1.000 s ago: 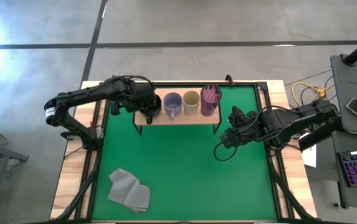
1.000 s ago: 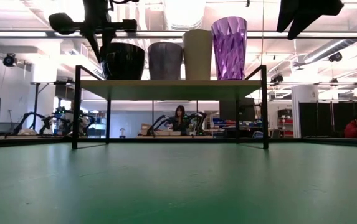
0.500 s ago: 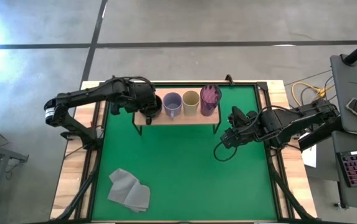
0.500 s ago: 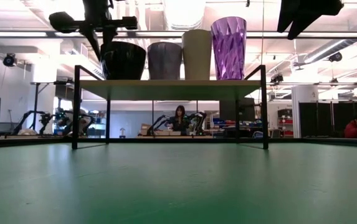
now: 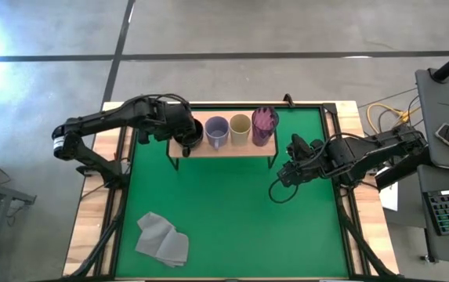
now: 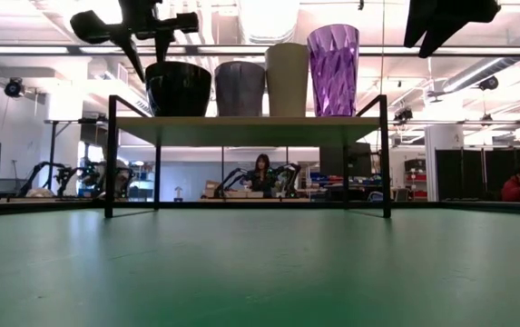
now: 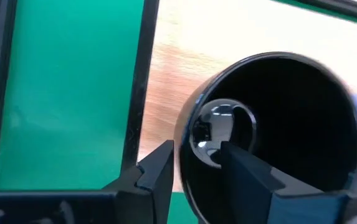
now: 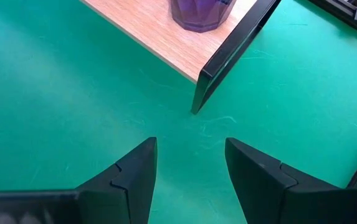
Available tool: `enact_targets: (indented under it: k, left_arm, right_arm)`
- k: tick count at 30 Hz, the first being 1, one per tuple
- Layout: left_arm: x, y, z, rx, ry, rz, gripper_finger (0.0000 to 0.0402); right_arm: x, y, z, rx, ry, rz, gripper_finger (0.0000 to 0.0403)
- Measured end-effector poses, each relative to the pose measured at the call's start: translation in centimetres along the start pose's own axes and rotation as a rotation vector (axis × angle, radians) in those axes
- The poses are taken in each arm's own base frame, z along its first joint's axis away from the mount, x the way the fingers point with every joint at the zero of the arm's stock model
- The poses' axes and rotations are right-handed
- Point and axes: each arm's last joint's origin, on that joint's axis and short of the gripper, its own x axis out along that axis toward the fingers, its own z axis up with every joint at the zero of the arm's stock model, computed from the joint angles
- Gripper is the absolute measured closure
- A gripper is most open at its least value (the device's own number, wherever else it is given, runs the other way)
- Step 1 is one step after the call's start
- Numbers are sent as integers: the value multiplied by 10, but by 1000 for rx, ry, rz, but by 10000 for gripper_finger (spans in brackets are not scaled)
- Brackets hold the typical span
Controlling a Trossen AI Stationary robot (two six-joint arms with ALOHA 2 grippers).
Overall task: Stack small to large cups/mugs on shelf
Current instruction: Return to Home Position
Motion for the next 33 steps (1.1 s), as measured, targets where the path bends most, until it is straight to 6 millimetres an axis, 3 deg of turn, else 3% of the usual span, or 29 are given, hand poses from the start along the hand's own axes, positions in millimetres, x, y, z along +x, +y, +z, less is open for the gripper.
enact_targets:
  k: [7, 13, 19, 24, 27, 29, 33]
  left_arm:
    - [-20, 5, 1, 16, -10, -75, 285]
    - [-47, 14, -13, 105, 7, -188, 285]
    - [-86, 8, -47, 202, 17, -562, 285]
    - [-127, -7, -94, 436, -136, -968, 285]
    - [-137, -9, -114, 636, -254, -1050, 285]
    - [-142, -9, -124, 652, -229, -1104, 285]
    - [-153, -13, -150, 803, -217, -1276, 285]
  right_arm:
    - [1, 0, 0, -2, 1, -2, 220]
    - [0, 0, 0, -75, -2, -3, 220]
    - [-4, 1, 3, -79, -13, 17, 220]
    - [-14, 4, 5, -76, 29, 90, 220]
    - [-15, 5, 5, -49, 60, 113, 220]
    - [-18, 7, 5, -26, 61, 148, 220]
    - [-47, 34, -2, -247, -54, 450, 220]
